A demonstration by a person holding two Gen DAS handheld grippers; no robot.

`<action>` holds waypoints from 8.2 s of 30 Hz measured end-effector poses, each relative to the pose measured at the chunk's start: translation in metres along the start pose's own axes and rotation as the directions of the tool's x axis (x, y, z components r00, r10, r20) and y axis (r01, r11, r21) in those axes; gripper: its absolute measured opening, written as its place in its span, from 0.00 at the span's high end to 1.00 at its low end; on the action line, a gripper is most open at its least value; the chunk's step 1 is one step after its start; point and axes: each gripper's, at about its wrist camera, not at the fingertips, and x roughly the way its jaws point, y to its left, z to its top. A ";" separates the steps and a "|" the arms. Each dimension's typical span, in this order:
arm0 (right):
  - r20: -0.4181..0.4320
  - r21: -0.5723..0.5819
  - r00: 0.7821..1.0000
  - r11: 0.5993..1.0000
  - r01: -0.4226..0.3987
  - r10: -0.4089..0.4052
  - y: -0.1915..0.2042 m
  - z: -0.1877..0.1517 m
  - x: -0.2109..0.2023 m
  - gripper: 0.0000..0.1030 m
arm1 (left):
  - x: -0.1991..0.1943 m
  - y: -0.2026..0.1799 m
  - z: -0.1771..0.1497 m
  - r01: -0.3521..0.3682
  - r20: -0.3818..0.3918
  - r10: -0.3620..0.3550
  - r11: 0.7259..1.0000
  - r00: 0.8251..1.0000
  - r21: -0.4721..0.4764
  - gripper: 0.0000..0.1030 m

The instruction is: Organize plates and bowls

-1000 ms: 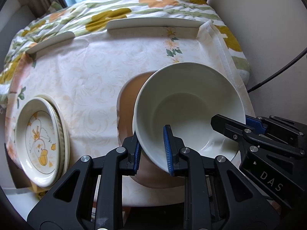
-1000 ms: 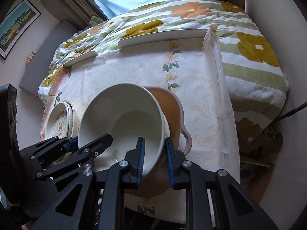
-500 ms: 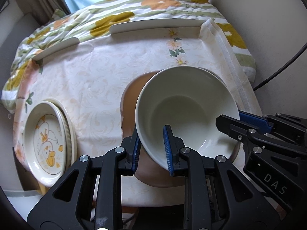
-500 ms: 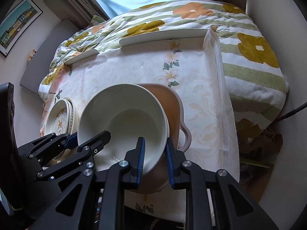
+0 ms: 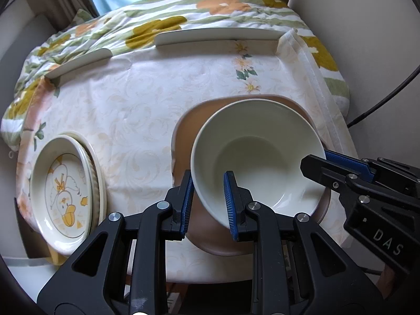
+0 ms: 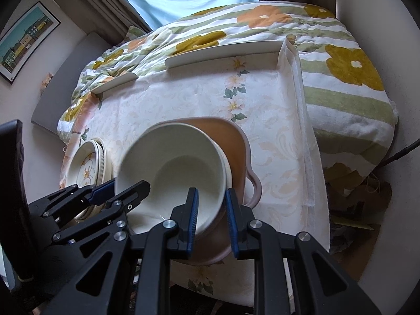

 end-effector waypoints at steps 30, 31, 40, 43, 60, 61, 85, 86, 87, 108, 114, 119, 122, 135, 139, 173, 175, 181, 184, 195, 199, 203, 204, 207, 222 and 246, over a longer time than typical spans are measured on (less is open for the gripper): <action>-0.232 -0.261 0.948 0.952 0.158 -0.220 -0.011 -0.008 -0.016 0.09 | -0.010 0.058 -0.006 0.111 -0.222 -0.069 0.977 0.973 0.181 0.01; -0.249 -0.282 0.944 0.949 0.145 -0.218 -0.009 -0.008 -0.009 0.09 | -0.004 0.057 -0.006 0.111 -0.240 -0.064 0.976 0.969 0.188 0.01; -0.345 -0.385 0.907 0.918 0.098 -0.242 0.002 -0.004 0.034 0.42 | 0.034 0.041 -0.001 0.160 -0.350 -0.074 0.961 0.934 0.224 0.27; -0.380 -0.372 0.901 0.926 0.058 -0.209 0.000 -0.004 0.046 0.50 | 0.043 0.038 -0.002 0.189 -0.372 -0.099 0.959 0.923 0.213 0.40; -0.266 -0.359 0.957 0.933 0.011 -0.114 -0.004 -0.020 0.068 0.79 | 0.051 0.016 -0.023 0.200 -0.237 -0.137 0.944 0.962 0.264 0.87; -0.253 -0.372 0.960 0.928 0.021 -0.123 -0.002 -0.021 0.066 0.79 | 0.049 0.016 -0.025 0.195 -0.233 -0.134 0.944 0.963 0.267 0.87; -0.138 -0.466 0.980 0.882 0.062 -0.142 0.120 -0.003 0.015 0.79 | -0.082 0.116 -0.034 0.117 -0.101 -0.093 0.955 0.991 0.272 0.87; -0.137 -0.464 0.981 0.884 0.062 -0.141 0.134 -0.002 0.019 0.79 | -0.085 0.128 -0.035 0.115 -0.102 -0.090 0.954 0.991 0.276 0.87; -0.137 -0.462 0.981 0.885 0.062 -0.140 0.145 -0.004 0.023 0.79 | -0.089 0.141 -0.038 0.114 -0.104 -0.088 0.953 0.991 0.279 0.87; -0.192 -0.418 0.969 0.906 0.062 -0.155 0.269 -0.025 0.126 0.79 | -0.028 0.301 -0.072 0.145 -0.203 -0.088 0.946 0.975 0.288 0.88; -0.167 -0.411 0.971 0.908 0.088 -0.170 0.265 -0.027 0.130 0.79 | -0.022 0.297 -0.072 0.136 -0.181 -0.083 0.942 0.980 0.307 0.88; -0.161 -0.398 0.972 0.913 0.093 -0.169 0.264 -0.029 0.129 0.79 | -0.020 0.293 -0.071 0.133 -0.181 -0.077 0.938 0.980 0.320 0.88; -0.178 -0.395 0.969 0.914 0.092 -0.174 0.264 -0.028 0.130 0.79 | -0.017 0.291 -0.069 0.136 -0.194 -0.076 0.938 0.978 0.318 0.88; -0.294 -0.316 0.947 0.948 0.031 -0.130 0.258 -0.020 0.131 0.67 | -0.009 0.284 -0.061 0.276 -0.364 -0.161 0.916 0.917 0.290 0.59; -0.317 -0.313 0.942 0.950 0.008 -0.113 0.260 -0.016 0.128 0.53 | -0.013 0.280 -0.057 0.318 -0.398 -0.196 0.910 0.896 0.268 0.39; 0.384 -0.169 0.910 0.957 0.237 -0.157 0.273 -0.111 -0.176 0.08 | -0.330 0.254 -0.149 0.050 0.447 -0.042 0.999 0.893 -0.006 0.02; 0.466 -0.118 0.863 0.952 0.281 -0.196 0.274 -0.115 -0.200 0.02 | -0.350 0.253 -0.154 0.060 0.520 -0.039 0.998 0.853 -0.023 0.00; 0.605 -0.020 0.753 0.940 0.339 -0.259 0.276 -0.125 -0.236 0.01 | -0.376 0.243 -0.162 0.013 0.606 0.007 0.999 0.796 -0.029 0.00; 0.632 -0.002 0.726 0.936 0.352 -0.271 0.277 -0.128 -0.239 0.01 | -0.379 0.241 -0.163 -0.022 0.626 0.036 0.999 0.779 -0.030 0.00; 0.638 -0.002 0.724 0.940 0.342 -0.262 0.278 -0.130 -0.229 0.01 | -0.379 0.239 -0.166 -0.064 0.644 0.070 0.997 0.762 -0.033 0.00; 0.637 -0.006 0.726 0.940 0.342 -0.260 0.279 -0.127 -0.226 0.01 | -0.377 0.241 -0.166 -0.063 0.643 0.073 0.997 0.762 -0.038 0.00; 0.637 -0.005 0.726 0.940 0.340 -0.259 0.280 -0.127 -0.226 0.01 | -0.376 0.243 -0.166 -0.063 0.644 0.078 0.997 0.761 -0.047 0.00; 0.637 -0.004 0.726 0.940 0.341 -0.261 0.280 -0.127 -0.226 0.01 | -0.376 0.243 -0.165 -0.063 0.644 0.080 0.997 0.761 -0.049 0.00; 0.637 -0.004 0.725 0.940 0.342 -0.261 0.281 -0.126 -0.226 0.01 | -0.375 0.244 -0.165 -0.065 0.644 0.083 0.997 0.760 -0.052 0.00; 0.624 0.009 0.730 0.937 0.350 -0.279 0.287 -0.124 -0.215 0.01 | -0.369 0.245 -0.159 -0.072 0.635 0.093 0.996 0.767 -0.058 0.00; 0.604 0.007 0.744 0.936 0.352 -0.284 0.290 -0.121 -0.207 0.01 | -0.362 0.246 -0.159 -0.085 0.630 0.111 0.994 0.769 -0.072 0.00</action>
